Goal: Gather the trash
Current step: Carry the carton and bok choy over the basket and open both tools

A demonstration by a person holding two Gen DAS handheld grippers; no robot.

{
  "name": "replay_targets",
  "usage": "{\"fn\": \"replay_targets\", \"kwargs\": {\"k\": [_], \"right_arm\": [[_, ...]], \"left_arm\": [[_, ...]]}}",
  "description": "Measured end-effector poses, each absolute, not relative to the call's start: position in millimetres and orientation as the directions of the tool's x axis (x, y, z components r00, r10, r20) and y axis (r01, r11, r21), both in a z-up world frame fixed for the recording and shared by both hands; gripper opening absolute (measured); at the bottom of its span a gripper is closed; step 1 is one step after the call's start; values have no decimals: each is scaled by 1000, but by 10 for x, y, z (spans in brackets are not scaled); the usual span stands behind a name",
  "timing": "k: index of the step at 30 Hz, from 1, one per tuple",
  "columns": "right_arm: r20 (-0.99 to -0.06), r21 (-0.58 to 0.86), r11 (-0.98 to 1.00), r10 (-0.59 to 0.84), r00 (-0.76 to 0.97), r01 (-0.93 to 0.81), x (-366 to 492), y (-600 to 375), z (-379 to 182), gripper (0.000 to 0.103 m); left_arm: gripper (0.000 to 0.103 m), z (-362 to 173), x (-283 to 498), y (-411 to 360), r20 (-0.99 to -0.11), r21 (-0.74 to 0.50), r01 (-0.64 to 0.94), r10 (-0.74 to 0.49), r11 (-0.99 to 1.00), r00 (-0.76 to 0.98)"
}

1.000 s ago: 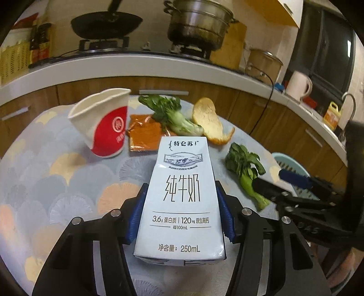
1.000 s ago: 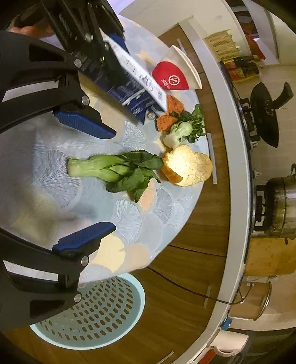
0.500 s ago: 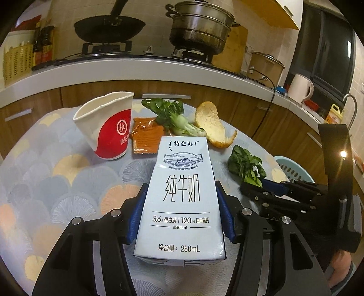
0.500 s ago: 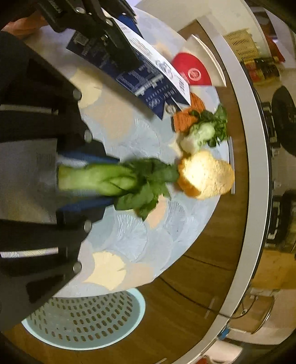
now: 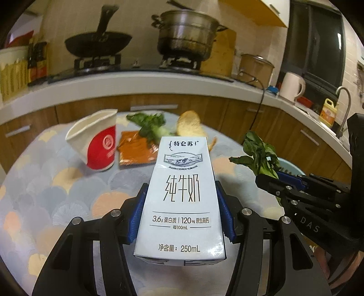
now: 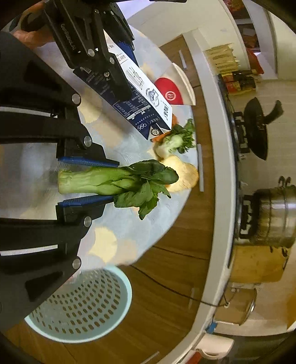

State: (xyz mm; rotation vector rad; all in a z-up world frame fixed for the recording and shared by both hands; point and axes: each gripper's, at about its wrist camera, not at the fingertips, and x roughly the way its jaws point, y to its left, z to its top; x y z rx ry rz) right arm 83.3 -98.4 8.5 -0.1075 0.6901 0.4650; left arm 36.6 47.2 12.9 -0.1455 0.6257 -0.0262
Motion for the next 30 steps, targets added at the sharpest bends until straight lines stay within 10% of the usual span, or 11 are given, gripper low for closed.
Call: {"fn": "replay_targets", "kwargs": {"k": [17, 30], "right_arm": [[-571, 96, 956, 281, 771, -278, 736, -2079, 431, 21], [-668, 205, 979, 146, 730, -7, 1079, -3244, -73, 21]], "left_arm": [[54, 630, 511, -436, -521, -170, 177, -241, 969, 819], [54, 307, 1223, -1320, -638, -300, 297, -423, 906, 643]]}}
